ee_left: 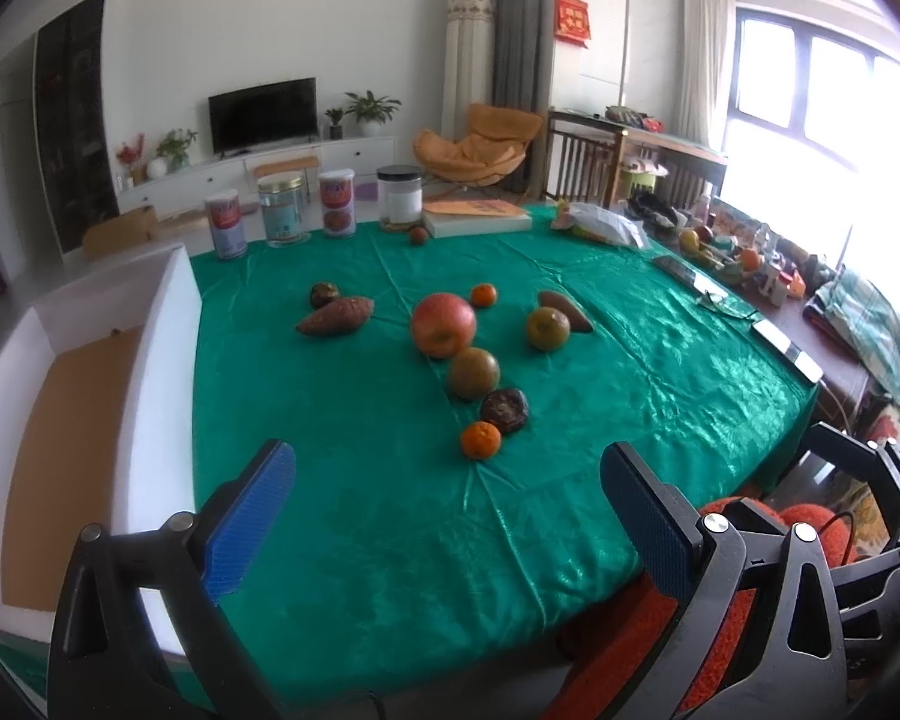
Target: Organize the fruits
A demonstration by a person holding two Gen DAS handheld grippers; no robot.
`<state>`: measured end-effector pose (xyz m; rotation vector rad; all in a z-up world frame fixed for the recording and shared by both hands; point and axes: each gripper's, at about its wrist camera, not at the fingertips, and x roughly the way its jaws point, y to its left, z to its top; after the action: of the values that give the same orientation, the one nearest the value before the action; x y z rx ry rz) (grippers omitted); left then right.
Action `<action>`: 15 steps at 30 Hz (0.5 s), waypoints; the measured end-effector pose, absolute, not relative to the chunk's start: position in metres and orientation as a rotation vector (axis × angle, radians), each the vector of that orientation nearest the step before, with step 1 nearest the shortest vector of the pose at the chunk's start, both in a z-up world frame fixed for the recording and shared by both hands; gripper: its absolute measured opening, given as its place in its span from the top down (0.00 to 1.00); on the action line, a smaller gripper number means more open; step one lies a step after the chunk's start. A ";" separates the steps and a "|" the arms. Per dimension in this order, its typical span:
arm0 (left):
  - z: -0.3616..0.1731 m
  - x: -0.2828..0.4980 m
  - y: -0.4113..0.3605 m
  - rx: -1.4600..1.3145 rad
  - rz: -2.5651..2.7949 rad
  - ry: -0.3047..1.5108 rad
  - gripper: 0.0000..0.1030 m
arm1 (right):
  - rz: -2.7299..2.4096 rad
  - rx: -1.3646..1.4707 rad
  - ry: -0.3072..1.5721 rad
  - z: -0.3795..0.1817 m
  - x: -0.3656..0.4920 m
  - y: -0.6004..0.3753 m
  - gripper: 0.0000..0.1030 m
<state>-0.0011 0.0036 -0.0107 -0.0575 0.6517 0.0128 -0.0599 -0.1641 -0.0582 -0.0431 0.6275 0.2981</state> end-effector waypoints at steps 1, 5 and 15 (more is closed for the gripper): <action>-0.012 -0.002 0.005 -0.058 0.019 0.654 0.01 | 0.297 -0.039 0.625 -0.058 -0.060 -0.165 0.00; -0.018 0.001 0.008 -0.062 0.030 0.683 0.01 | 0.300 -0.034 0.638 -0.061 -0.058 -0.165 0.00; -0.023 0.004 0.002 -0.058 0.012 0.703 0.01 | 0.293 -0.012 0.635 -0.060 -0.058 -0.170 0.00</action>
<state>0.0042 0.0021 -0.0229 -0.0579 0.7034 0.0117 -0.0581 -0.1702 -0.0602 -0.0124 0.6346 0.2925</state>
